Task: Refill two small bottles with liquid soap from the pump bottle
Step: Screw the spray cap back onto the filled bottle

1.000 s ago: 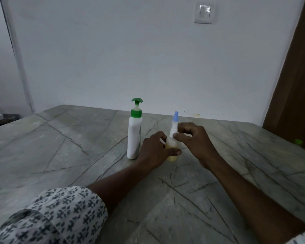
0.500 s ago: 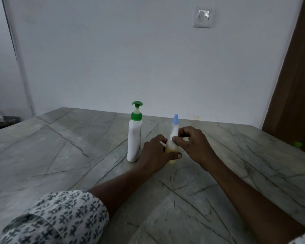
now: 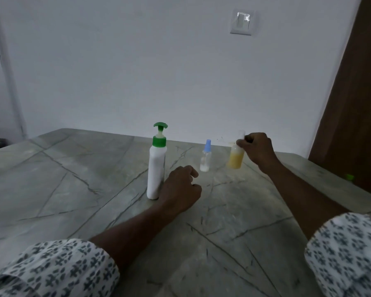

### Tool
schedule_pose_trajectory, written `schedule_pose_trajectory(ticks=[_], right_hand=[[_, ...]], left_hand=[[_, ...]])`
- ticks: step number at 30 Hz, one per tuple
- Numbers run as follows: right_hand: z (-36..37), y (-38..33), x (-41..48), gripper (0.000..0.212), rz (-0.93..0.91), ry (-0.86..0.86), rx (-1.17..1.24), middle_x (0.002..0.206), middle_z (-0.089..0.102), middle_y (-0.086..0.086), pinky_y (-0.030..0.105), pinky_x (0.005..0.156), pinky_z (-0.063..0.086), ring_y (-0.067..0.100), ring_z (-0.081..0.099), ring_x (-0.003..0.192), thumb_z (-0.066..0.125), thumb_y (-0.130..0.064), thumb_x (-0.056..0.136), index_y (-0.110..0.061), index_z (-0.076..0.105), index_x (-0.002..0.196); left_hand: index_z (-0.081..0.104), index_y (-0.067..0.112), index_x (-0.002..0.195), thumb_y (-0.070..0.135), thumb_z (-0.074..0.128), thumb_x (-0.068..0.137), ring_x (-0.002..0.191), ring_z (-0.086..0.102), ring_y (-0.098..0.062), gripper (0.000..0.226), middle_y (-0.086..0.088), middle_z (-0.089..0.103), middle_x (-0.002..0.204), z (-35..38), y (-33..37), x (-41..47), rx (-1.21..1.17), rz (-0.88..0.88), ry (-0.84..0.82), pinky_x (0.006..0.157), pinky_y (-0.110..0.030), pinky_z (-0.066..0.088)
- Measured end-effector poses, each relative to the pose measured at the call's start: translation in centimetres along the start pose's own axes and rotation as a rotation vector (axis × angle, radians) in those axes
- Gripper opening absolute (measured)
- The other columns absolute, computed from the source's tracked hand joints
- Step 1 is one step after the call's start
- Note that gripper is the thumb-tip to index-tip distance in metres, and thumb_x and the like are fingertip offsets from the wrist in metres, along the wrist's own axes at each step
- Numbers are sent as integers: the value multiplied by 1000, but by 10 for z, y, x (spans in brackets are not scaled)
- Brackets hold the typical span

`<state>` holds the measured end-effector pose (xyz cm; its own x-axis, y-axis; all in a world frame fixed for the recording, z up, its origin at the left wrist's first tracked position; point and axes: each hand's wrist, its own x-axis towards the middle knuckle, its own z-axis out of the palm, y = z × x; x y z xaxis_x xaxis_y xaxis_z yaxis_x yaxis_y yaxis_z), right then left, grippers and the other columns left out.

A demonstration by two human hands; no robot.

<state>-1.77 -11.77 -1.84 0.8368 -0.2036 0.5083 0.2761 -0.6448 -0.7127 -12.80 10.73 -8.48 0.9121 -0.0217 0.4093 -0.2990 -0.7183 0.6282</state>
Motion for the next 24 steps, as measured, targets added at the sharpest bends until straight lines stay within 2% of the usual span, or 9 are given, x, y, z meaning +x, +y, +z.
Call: schedule_pose_trajectory(ticks=[3,5,10,18,22,24], right_hand=[[13,8,12,32,24,-4,-37,64,48,15,35,61,33,25,47,64,70,-20,81,0,55,62],[20,12,16,36,33,-4,-69,60,46,13,35,60,33,26,46,63,70,-21,79,-8,47,54],[28,18,20,46,63,7,-126,48,34,3,33,57,29,24,37,54,69,-18,78,-14,36,46],[33,42,20,49,62,-3,-101,51,36,3,34,60,30,24,42,61,71,-20,82,-13,36,49],[34,48,20,36,78,-22,-35,63,44,12,33,61,31,23,46,67,72,-22,81,1,52,62],[34,48,18,33,88,-52,-12,69,49,16,34,63,35,25,50,71,77,-27,78,-1,57,71]], left_hand=[[60,20,123,21,63,89,97,54,-10,34,3,61,116,2,1,-1,15,39,-9,85,-24,46],[60,19,123,21,63,90,99,55,-10,33,2,61,116,3,2,-1,18,57,-14,86,-24,47],[64,17,120,21,64,90,97,57,-10,31,0,64,115,5,2,0,27,88,-4,87,-26,49],[65,17,118,19,63,89,91,56,-8,29,1,64,111,8,0,3,52,101,6,80,-21,43],[65,17,118,20,64,89,94,57,-10,29,1,64,111,7,0,3,59,103,5,83,-23,47],[65,17,118,21,64,89,94,57,-10,29,1,64,110,7,1,2,65,110,11,82,-23,46]])
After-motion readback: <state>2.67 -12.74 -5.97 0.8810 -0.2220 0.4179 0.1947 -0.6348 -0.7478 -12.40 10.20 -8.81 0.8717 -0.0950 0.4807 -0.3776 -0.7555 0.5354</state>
